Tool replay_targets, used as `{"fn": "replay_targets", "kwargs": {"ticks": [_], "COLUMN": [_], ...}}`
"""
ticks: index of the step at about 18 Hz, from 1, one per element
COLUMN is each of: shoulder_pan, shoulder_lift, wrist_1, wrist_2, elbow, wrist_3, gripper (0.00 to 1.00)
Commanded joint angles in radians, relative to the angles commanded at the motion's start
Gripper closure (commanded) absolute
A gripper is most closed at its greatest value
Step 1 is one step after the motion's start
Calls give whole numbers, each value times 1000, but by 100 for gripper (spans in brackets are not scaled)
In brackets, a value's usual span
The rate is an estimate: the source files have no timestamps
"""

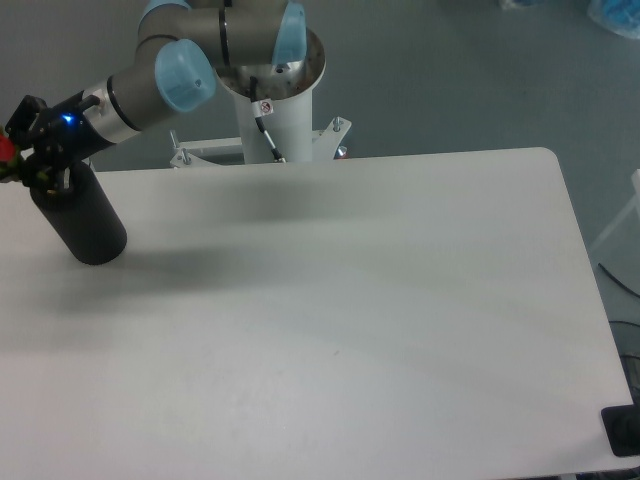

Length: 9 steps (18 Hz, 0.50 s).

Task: Insert the flowers into the vase
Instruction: 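Push the tulips deeper into the vase and settle them upright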

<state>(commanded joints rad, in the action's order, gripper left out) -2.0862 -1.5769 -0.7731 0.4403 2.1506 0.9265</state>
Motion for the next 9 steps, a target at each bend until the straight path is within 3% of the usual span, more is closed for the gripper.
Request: {"fn": "replay_targets", "kwargs": {"ticks": [5,9], "shoulder_pan": [-2,-3], "shoulder_lift": [2,-2], "wrist_1": [0,2], "wrist_2": [0,0], "elbow": [8,8], "wrist_3": [-2,0], "gripper": [54,43]}}
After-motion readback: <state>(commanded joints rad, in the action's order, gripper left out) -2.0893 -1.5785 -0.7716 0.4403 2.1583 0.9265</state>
